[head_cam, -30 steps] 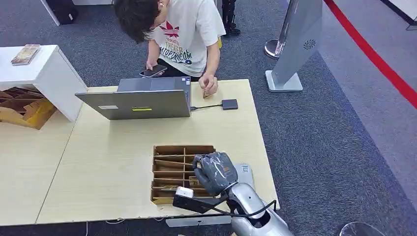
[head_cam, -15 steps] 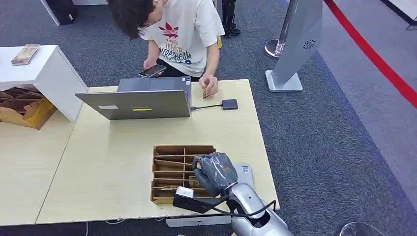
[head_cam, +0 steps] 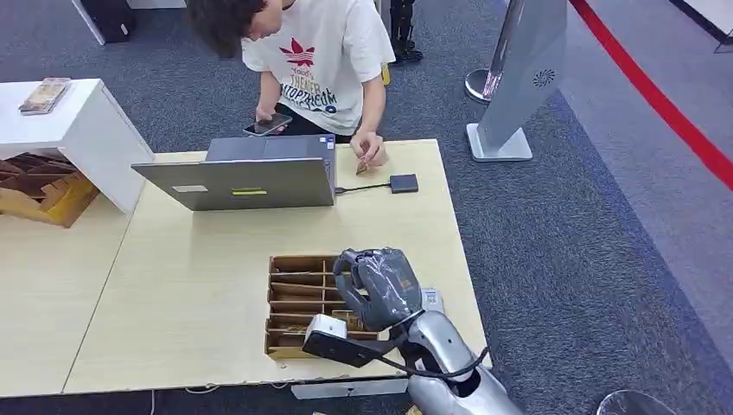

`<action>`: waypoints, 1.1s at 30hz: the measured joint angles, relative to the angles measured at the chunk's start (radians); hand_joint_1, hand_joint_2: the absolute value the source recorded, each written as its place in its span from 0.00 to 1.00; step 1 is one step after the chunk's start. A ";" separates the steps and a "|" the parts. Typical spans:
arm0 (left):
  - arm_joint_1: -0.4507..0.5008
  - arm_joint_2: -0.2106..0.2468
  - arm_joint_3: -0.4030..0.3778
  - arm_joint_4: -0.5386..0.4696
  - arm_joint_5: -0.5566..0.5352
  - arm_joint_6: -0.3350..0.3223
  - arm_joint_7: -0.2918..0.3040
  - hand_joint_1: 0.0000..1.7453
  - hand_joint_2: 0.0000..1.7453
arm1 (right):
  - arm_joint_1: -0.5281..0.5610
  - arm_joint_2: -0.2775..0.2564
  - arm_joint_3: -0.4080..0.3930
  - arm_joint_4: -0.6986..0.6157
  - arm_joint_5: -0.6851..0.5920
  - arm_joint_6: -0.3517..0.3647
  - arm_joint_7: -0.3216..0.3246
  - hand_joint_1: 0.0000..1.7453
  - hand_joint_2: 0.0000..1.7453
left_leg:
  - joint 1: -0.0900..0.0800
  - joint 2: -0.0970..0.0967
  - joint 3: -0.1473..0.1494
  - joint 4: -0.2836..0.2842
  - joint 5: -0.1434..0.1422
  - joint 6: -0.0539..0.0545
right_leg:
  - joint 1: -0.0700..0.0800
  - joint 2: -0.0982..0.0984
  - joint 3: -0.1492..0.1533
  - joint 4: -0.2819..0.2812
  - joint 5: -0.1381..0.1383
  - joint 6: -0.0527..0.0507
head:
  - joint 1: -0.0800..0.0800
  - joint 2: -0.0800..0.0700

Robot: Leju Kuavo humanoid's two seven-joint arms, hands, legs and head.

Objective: Pass the card to the sensor for recognition and then transmit it.

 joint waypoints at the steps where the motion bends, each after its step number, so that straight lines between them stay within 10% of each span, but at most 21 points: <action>1: 0.000 0.001 -0.005 0.000 0.002 0.000 -0.002 0.00 0.00 | 0.000 -0.002 -0.002 -0.018 -0.010 0.000 -0.004 0.99 1.00 | 0.000 0.000 0.000 0.000 0.000 0.000 | 0.000 0.000 0.000 0.000 0.000 0.000 | 0.000 0.000; 7: 0.000 0.008 -0.034 0.000 -0.001 0.003 -0.012 0.00 0.00 | 0.003 -0.008 -0.010 -0.081 -0.043 0.002 -0.021 0.95 1.00 | 0.000 0.000 0.000 0.000 0.000 0.000 | 0.000 0.000 0.000 0.000 0.000 0.000 | 0.000 0.000; 8: 0.000 0.009 -0.039 0.000 -0.001 0.003 -0.015 0.00 0.00 | 0.003 -0.009 -0.011 -0.085 -0.048 0.002 -0.022 0.84 1.00 | 0.000 0.000 0.000 0.000 0.000 0.000 | 0.000 0.000 0.000 0.000 0.000 0.000 | 0.000 0.000; 11: 0.000 0.012 -0.047 0.000 -0.001 0.003 -0.019 0.00 0.00 | 0.004 -0.012 -0.011 -0.094 -0.061 0.006 -0.023 0.09 1.00 | 0.000 0.000 0.000 0.000 0.000 0.000 | 0.000 0.000 0.000 0.000 0.000 0.000 | 0.001 0.000; 23: 0.000 0.023 -0.087 0.000 0.008 0.003 -0.028 0.00 0.00 | -0.001 -0.030 0.003 -0.082 -0.057 0.077 -0.012 0.12 1.00 | 0.000 0.000 0.000 0.000 0.000 0.000 | 0.000 0.000 0.000 0.000 0.000 0.000 | 0.001 0.000; 27: -0.001 0.024 -0.090 0.000 0.008 0.003 -0.029 0.00 0.00 | -0.002 -0.036 0.009 -0.076 -0.047 0.080 -0.010 0.43 1.00 | 0.000 0.000 0.000 0.000 0.000 0.000 | 0.000 0.000 0.000 0.000 0.000 0.000 | 0.000 0.000; 33: 0.000 0.027 -0.100 0.000 0.009 0.007 -0.029 0.00 0.00 | -0.001 -0.056 0.010 -0.070 -0.031 0.081 0.004 0.59 1.00 | 0.000 0.000 0.000 0.000 0.000 0.000 | 0.000 0.000 0.000 0.000 0.000 0.000 | 0.000 0.000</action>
